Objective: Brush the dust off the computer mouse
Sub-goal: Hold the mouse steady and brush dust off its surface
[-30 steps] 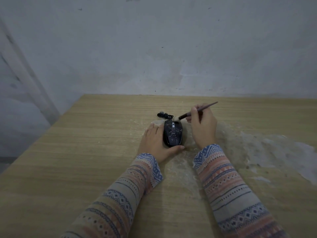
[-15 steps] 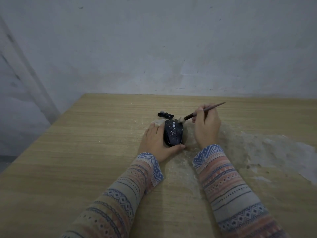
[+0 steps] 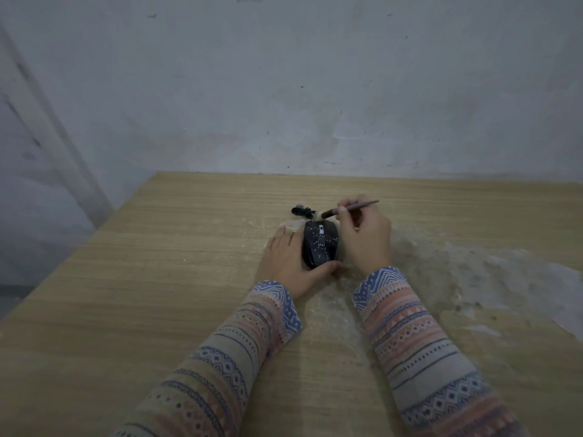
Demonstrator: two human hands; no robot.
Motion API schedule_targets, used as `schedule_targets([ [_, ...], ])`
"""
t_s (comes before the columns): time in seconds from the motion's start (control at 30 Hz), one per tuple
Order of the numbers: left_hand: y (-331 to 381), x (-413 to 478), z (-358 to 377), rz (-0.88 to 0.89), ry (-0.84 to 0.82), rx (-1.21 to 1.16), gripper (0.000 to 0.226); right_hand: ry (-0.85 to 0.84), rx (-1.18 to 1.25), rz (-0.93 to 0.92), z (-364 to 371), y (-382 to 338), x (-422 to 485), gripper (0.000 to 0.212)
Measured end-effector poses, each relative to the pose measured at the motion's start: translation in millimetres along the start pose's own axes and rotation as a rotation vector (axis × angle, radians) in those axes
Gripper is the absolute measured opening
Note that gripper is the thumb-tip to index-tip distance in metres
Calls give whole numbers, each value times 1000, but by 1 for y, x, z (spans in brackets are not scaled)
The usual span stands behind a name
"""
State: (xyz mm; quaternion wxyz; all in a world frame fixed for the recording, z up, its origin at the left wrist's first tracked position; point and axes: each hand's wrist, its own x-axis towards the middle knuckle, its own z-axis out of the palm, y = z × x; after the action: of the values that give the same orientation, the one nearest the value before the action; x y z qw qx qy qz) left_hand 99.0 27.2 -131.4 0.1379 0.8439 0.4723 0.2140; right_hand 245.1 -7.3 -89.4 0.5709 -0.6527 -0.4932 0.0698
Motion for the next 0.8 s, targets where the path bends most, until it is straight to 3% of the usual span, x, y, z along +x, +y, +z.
schedule_targets([
  [0.2,0,0,0,6,24,9,105,4,166,25,-2,-3,2,16],
  [0.4,1,0,0,9,33,35,101,-127,116,36,3,-4,-2,13],
  [0.53,1,1,-1,5,17,39,101,-84,70,-31,4,-6,-1,13],
  [0.63,0,1,-1,22,27,40,102,-143,44,-3,5,-4,-1,13],
  [0.8,0,1,1,-18,8,32,106,-49,78,-59,4,-3,2,17],
])
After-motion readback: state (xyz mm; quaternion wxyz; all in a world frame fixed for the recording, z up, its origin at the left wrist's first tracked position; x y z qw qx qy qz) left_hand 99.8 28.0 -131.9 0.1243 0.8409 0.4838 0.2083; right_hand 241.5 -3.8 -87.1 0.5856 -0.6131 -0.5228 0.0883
